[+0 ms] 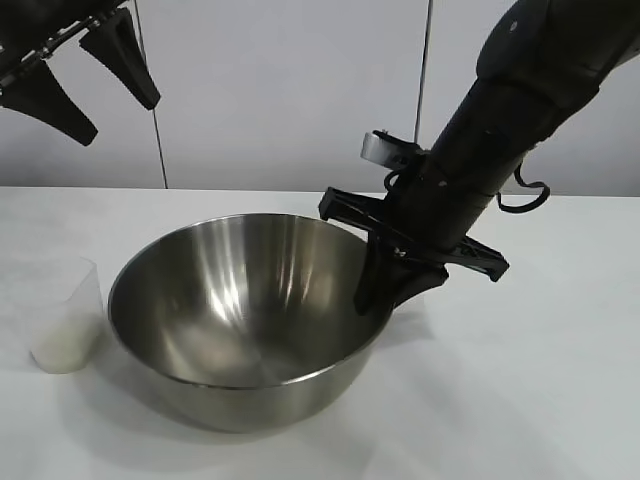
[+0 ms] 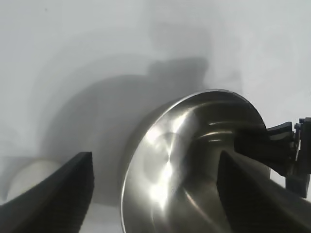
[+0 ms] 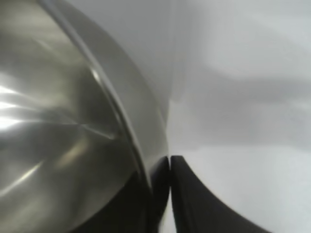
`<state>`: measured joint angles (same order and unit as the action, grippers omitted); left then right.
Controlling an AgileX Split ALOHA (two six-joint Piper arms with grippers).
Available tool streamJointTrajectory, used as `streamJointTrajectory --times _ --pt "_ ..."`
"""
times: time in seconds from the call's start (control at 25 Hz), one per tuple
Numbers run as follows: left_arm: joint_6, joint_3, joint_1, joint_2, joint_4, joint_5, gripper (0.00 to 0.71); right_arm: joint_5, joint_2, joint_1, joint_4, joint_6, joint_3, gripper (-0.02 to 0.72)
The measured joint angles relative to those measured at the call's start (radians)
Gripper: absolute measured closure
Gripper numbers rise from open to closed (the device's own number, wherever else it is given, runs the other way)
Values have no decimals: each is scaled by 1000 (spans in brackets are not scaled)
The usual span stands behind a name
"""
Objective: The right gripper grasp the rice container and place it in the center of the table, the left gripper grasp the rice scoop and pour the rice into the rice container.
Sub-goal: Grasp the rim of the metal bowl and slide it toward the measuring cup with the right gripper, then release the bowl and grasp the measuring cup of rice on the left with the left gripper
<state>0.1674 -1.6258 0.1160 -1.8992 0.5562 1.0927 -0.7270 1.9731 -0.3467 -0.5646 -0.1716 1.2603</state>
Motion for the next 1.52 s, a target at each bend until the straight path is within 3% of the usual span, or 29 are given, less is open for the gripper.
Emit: streamJointTrajectory --times 0.2,0.36,0.48,0.72,0.84,1.0,1.24,1.52 --pt "0 0 0 0 0 -1 193 -11 -94 90 22 6 0 198" --pt "0 0 0 0 0 -1 193 -15 -212 230 92 6 0 198" --pt "0 0 0 0 0 -1 193 -19 -301 350 196 2 0 198" --pt "0 0 0 0 0 -1 193 -37 -498 555 461 -28 0 199" --pt "0 0 0 0 0 -1 193 -37 -625 633 525 0 -1 201" --pt "0 0 0 0 0 -1 193 -37 -844 639 533 14 -1 201" --pt "0 0 0 0 0 -1 193 -86 -1220 498 523 1 -1 201" --pt "0 0 0 0 0 -1 193 -282 -1552 450 521 -5 -10 201"
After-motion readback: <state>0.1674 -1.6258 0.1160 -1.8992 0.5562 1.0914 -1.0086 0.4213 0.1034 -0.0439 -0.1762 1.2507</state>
